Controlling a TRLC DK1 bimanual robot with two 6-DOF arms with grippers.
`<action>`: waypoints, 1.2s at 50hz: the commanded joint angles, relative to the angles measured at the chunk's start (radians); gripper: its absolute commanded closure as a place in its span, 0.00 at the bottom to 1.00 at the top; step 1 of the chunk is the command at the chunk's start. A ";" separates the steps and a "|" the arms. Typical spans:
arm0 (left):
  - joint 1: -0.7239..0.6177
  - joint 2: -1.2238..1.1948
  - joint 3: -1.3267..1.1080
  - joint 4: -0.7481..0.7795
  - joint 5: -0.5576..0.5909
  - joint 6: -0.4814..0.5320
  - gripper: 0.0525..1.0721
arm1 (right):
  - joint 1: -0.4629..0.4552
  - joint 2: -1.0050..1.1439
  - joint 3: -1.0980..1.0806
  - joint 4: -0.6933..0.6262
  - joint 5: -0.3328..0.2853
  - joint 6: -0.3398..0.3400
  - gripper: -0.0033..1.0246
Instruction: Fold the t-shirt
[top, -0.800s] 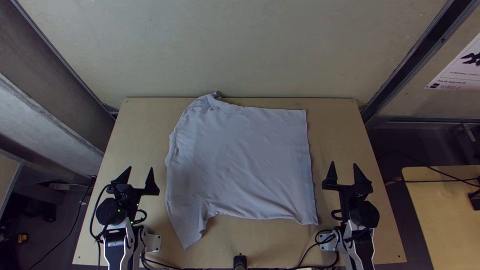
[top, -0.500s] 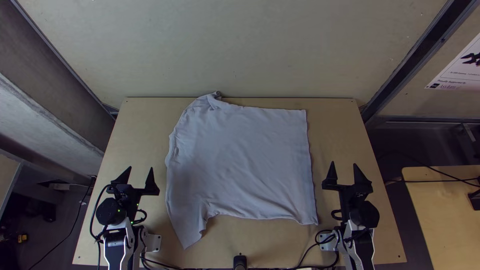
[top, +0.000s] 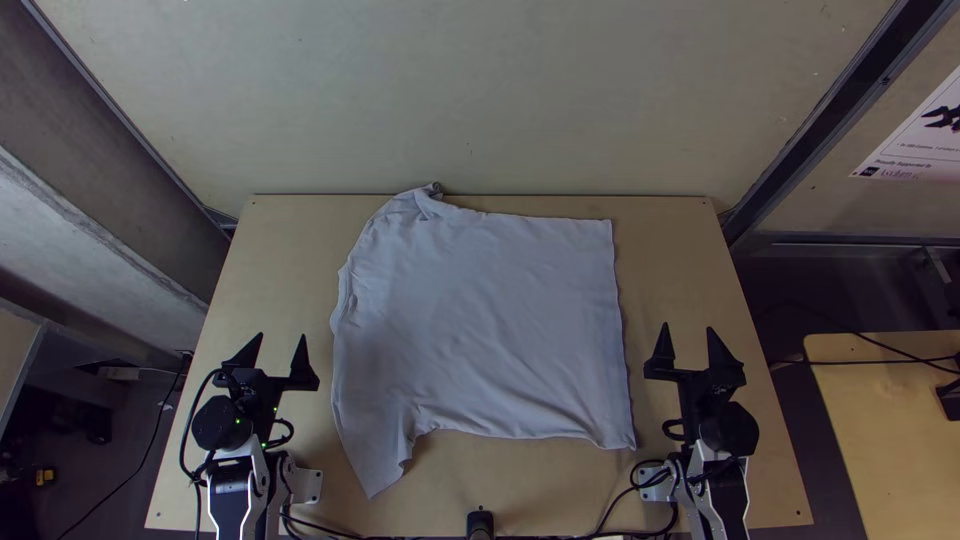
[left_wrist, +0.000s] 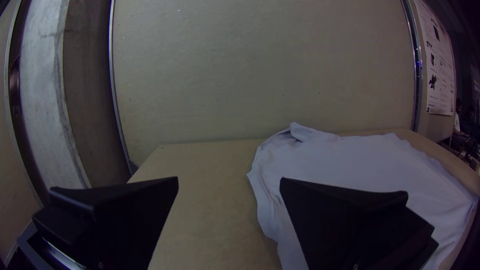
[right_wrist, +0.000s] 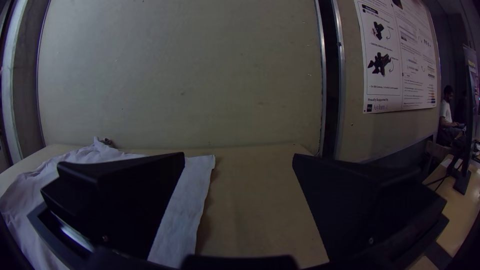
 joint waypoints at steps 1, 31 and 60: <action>-0.003 -0.008 -0.047 -0.008 0.000 0.015 0.04 | -0.003 -0.004 -0.012 -0.014 0.006 -0.014 0.04; -0.009 -0.008 -0.047 -0.008 0.000 -0.022 0.04 | 0.032 -0.005 -0.012 -0.014 0.006 -0.006 0.04; -0.003 0.099 0.074 0.019 -0.074 -0.004 0.04 | 0.037 -0.001 0.199 -0.052 0.008 -0.057 0.04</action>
